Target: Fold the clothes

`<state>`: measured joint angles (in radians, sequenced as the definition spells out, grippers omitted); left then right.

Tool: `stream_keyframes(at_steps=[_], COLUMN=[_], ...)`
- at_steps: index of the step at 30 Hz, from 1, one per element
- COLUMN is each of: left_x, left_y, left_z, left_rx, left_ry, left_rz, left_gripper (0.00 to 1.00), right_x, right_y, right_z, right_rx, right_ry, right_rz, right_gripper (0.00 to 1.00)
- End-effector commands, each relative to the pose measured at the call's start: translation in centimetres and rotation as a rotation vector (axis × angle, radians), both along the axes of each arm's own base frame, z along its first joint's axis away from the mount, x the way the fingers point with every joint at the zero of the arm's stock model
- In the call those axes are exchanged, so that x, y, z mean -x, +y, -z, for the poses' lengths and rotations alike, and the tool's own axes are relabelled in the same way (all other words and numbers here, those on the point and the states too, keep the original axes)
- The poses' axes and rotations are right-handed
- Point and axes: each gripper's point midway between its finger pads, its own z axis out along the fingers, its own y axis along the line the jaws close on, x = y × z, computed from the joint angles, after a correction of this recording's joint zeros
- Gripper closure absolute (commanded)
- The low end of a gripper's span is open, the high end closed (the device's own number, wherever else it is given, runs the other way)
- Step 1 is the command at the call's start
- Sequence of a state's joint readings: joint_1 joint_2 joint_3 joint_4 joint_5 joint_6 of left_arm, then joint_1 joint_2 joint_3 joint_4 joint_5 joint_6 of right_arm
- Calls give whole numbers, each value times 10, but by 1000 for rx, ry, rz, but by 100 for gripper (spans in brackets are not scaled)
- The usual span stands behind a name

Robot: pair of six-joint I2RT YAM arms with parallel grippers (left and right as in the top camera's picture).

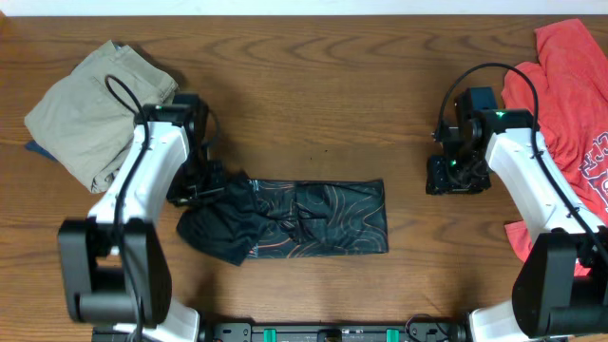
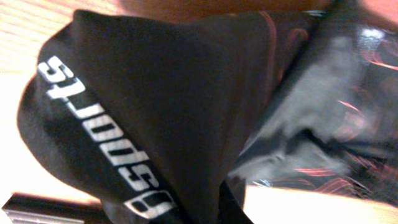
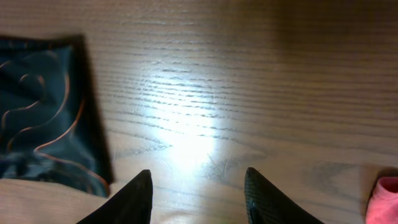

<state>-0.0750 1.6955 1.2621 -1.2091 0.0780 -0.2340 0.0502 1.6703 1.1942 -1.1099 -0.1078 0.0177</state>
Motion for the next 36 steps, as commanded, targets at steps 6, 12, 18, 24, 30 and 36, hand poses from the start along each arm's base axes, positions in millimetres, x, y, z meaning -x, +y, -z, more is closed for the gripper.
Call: stream_keyframes(at_steps=[6,12,18,24,30,36], left_x=[-4,9,28,37,4,-27], left_y=[-99,-177,-250,-261,-193,-123], left_z=[-64,-50,-27,-24,-54,-55], left_rx=[103,154,265,281,169,118], left_ry=[-249,-269,-253,-254,-330,-322], left_rz=[126,207,309,438,315,109], left_gripper=[94,94,63,39,32,17], right_x=[-7,-7,-7,-6,-6,-6], right_y=[-6,-6,-6,-6,-6,-6], right_z=[-10,-10,-10,-10,-10,-10], right_rx=[6,5,5,5,5,4], right_ry=[-39,-38,-38,-35,-35,-35], right_rz=[29,29,29,28,29,28], right_gripper=[53,53,53,53,53,52])
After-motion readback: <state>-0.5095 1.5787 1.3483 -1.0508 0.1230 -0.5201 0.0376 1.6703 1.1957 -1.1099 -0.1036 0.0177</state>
